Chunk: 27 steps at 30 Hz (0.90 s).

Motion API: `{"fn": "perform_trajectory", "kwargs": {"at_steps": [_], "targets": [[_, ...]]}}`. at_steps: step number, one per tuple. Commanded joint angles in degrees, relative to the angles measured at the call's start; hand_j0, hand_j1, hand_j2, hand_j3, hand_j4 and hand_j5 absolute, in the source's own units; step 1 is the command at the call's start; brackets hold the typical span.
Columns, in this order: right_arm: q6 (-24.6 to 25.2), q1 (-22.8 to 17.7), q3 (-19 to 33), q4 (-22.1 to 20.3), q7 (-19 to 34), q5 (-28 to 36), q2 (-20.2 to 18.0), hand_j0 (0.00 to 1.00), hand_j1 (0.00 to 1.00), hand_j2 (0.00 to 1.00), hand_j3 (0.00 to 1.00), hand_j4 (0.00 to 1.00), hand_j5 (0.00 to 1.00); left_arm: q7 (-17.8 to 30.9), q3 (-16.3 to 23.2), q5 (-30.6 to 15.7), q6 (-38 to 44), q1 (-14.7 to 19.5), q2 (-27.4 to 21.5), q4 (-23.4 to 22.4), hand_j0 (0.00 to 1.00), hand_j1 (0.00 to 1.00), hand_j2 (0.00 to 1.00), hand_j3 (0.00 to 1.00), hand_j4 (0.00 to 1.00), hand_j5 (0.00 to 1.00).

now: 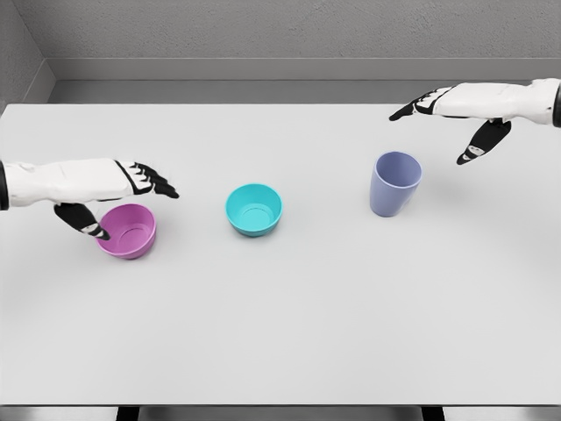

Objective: Stacking bowl and cup with both arms

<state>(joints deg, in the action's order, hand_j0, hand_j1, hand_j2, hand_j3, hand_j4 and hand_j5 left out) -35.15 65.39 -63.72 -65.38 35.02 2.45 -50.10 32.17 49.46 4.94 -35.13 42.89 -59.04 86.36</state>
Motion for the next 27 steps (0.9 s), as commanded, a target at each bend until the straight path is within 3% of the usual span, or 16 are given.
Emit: {"fn": "perform_trajectory", "kwargs": {"at_steps": [1, 6, 9, 27], "targets": [[0.2, 0.0, 0.0, -0.1, 0.0, -0.1, 0.0, 1.00, 1.00, 1.00, 1.00, 1.00, 1.00, 2.8, 0.0, 0.1, 0.1, 0.0, -0.1, -0.3, 1.00, 1.00, 1.00, 1.00, 1.00, 1.00], [0.2, 0.0, -0.1, -0.8, 0.0, -0.5, 0.0, 1.00, 1.00, 1.00, 1.00, 1.00, 1.00, 2.8, 0.0, 1.2, 0.1, 0.0, -0.1, -0.5, 1.00, 1.00, 1.00, 1.00, 1.00, 1.00], [0.2, 0.5, -1.8, -0.7, 0.0, -0.4, 0.0, 1.00, 1.00, 1.00, 1.00, 1.00, 1.00, 2.8, -0.1, 3.6, 0.1, 0.0, 0.1, -3.7, 1.00, 1.00, 1.00, 1.00, 1.00, 1.00], [0.2, 0.6, -2.5, -0.7, 0.0, -0.5, 0.3, 1.00, 1.00, 1.00, 1.00, 1.00, 1.00, 2.8, -0.9, 3.8, 0.1, -1.6, 0.9, -3.7, 1.00, 1.00, 1.00, 1.00, 1.00, 1.00]]}}
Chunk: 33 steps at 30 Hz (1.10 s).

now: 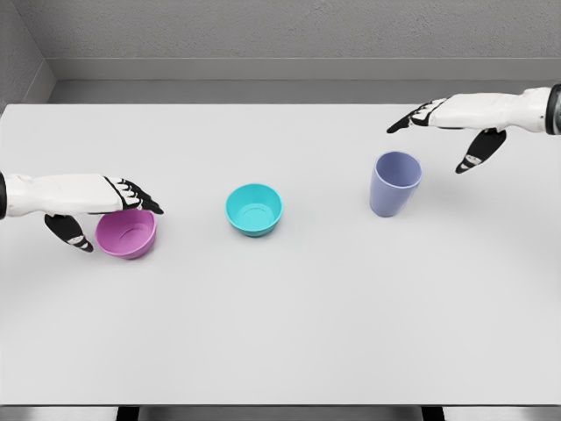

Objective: Stacking bowl and cup with both arms

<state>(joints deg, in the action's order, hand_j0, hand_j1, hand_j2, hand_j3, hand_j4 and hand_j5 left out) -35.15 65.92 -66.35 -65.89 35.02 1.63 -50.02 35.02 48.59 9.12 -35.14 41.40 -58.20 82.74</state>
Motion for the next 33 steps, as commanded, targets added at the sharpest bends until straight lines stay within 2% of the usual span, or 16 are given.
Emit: {"fn": "perform_trajectory", "kwargs": {"at_steps": [1, 13, 33], "targets": [[0.2, 0.0, 0.1, -0.3, 0.0, 0.3, 0.2, 1.00, 1.00, 1.00, 1.00, 1.00, 1.00, 0.0, -0.1, -0.3, 0.1, -0.1, 0.0, -0.1, 1.00, 1.00, 1.00, 1.00, 1.00, 1.00], [0.2, -0.1, -2.6, -0.4, 0.0, 0.3, 4.0, 1.00, 1.00, 1.00, 1.00, 1.00, 1.00, 0.0, 0.0, -0.3, 0.1, -0.1, 0.3, -0.1, 1.00, 1.00, 1.00, 1.00, 1.00, 1.00], [0.2, -0.1, -5.4, 1.6, 0.0, 0.3, 6.0, 1.00, 1.00, 1.00, 1.00, 1.00, 1.00, -0.2, 0.0, -0.2, 0.1, -1.0, 1.5, -1.0, 1.00, 1.00, 1.00, 1.00, 1.00, 1.00]]}}
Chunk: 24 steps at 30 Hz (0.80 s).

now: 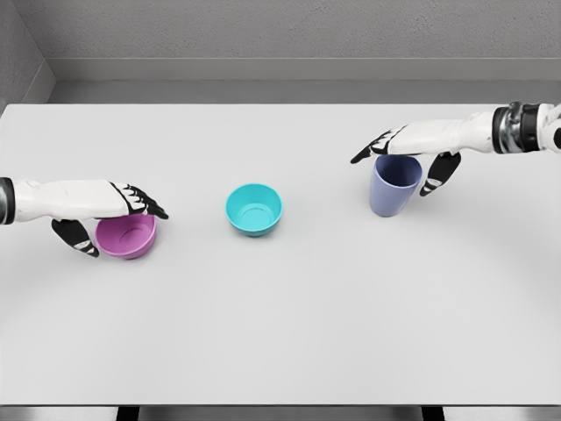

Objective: Stacking bowl and cup with both arms

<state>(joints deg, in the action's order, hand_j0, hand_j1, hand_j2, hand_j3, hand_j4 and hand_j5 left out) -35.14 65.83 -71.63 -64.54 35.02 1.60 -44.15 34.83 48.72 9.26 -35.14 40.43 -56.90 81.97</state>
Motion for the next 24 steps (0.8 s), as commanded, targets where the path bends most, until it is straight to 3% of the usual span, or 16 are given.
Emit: {"fn": "perform_trajectory", "kwargs": {"at_steps": [1, 24], "targets": [[0.1, 0.0, -0.1, 0.3, 0.0, 0.3, 0.1, 1.00, 1.00, 1.00, 1.00, 1.00, 1.00, 0.0, -0.1, -0.4, 0.1, 0.0, 0.2, -0.3, 1.00, 1.00, 1.00, 1.00, 1.00, 1.00], [0.1, 0.0, -0.7, 1.8, 0.0, 0.2, 0.7, 1.00, 1.00, 1.00, 1.00, 1.00, 1.00, 0.0, -0.1, -0.3, 0.1, -0.4, 1.2, -3.0, 1.00, 1.00, 1.00, 1.00, 1.00, 1.00]]}}
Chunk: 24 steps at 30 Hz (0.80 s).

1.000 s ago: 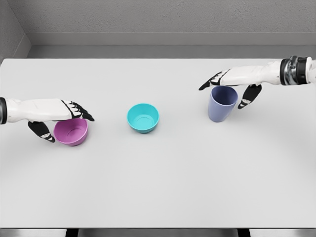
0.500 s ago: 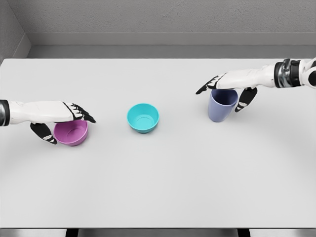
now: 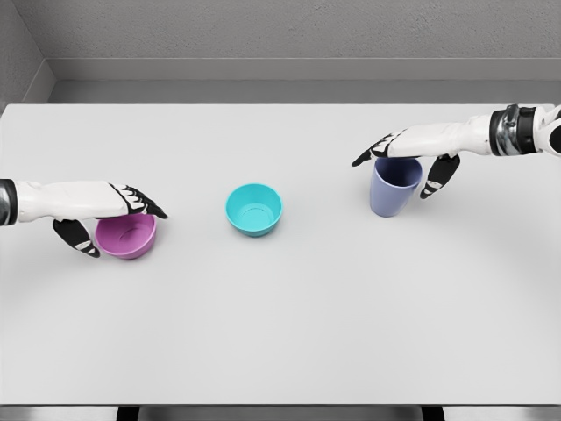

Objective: Stacking bowl and cup with both arms

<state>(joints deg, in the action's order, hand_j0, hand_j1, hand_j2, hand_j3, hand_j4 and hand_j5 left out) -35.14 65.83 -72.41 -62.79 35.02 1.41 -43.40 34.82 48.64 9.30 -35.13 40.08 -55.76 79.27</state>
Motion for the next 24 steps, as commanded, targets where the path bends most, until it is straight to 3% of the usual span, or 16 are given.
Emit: {"fn": "perform_trajectory", "kwargs": {"at_steps": [1, 12, 19, 24], "targets": [[0.1, 0.0, 0.1, 0.0, 0.0, 0.3, 0.0, 1.00, 1.00, 1.00, 1.00, 1.00, 1.00, 0.0, 0.0, -0.3, 0.1, 0.0, 0.1, -0.4, 1.00, 1.00, 1.00, 1.00, 1.00, 1.00], [0.1, 0.2, 0.1, 0.0, 0.0, 0.3, -0.1, 1.00, 1.00, 1.00, 1.00, 1.00, 1.00, 0.0, 0.3, -0.4, 0.1, -0.1, 1.5, -1.4, 1.00, 1.00, 1.00, 1.00, 1.00, 1.00], [0.1, 0.2, 0.1, 0.1, 0.0, 0.3, -0.1, 1.00, 1.00, 1.00, 1.00, 1.00, 1.00, 0.1, 0.2, -0.4, 0.1, -0.9, 1.5, -1.4, 0.79, 0.79, 0.79, 0.79, 0.79, 0.79], [0.1, 0.2, 0.1, 0.1, 0.0, 0.3, -0.1, 1.00, 1.00, 1.00, 1.00, 1.00, 1.00, 0.0, 0.1, -0.5, 0.1, -1.0, 1.5, -1.3, 0.78, 0.78, 0.78, 0.78, 0.78, 0.78]]}}
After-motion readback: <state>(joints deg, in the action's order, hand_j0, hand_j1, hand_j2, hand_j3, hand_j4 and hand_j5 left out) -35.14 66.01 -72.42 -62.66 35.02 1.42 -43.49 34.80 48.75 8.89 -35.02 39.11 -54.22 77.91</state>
